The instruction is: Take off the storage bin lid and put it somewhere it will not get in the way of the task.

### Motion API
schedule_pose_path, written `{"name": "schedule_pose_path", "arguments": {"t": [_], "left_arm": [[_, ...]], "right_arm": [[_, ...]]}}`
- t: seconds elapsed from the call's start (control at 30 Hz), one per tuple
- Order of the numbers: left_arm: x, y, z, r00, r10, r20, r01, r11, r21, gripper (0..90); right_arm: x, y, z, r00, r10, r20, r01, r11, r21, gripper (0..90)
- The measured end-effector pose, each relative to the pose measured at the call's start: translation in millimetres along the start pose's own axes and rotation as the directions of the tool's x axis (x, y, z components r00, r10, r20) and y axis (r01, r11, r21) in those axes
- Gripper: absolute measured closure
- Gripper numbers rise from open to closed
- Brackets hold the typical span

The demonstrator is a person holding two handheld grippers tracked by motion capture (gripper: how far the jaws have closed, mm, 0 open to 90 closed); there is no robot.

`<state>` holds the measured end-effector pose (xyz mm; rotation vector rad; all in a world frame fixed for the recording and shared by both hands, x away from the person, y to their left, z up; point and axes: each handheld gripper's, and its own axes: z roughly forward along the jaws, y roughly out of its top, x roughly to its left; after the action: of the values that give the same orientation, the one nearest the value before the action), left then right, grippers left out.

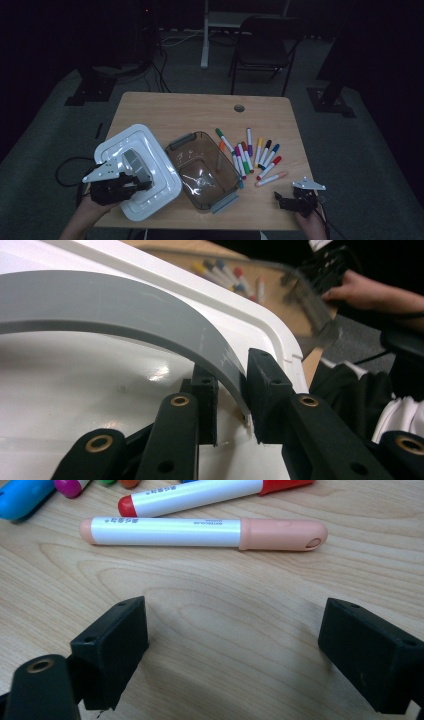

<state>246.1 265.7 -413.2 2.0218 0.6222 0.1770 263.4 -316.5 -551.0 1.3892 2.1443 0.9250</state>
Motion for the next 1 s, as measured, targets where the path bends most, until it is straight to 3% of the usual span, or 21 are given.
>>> {"name": "schedule_pose_path", "arguments": {"t": [0.27,0.63,0.77,0.9,1.0], "left_arm": [[18.7,-29.0,11.3,0.9989,-0.037,0.029,0.036,0.9988,0.033,76.1],[43.0,-59.0,57.0,0.9896,-0.081,0.119,0.066,0.9893,0.13,75.8],[49.5,-65.9,68.5,0.9892,-0.094,0.112,0.077,0.9859,0.148,75.6],[57.1,-75.8,77.9,0.9849,-0.127,0.118,0.107,0.9809,0.163,75.7],[62.8,-83.7,84.9,0.9755,-0.175,0.133,0.151,0.9735,0.172,73.6]], "right_arm": [[0.0,0.0,0.0,1.0,0.0,0.0,0.0,1.0,0.0,12.4],[0.0,0.0,0.0,1.0,0.0,0.0,0.0,1.0,0.0,12.4],[0.0,0.0,0.0,1.0,0.0,0.0,0.0,1.0,0.0,12.4],[0.0,0.0,0.0,1.0,0.0,0.0,0.0,1.0,0.0,12.4],[0.0,0.0,0.0,1.0,0.0,0.0,0.0,1.0,0.0,12.4]]}}
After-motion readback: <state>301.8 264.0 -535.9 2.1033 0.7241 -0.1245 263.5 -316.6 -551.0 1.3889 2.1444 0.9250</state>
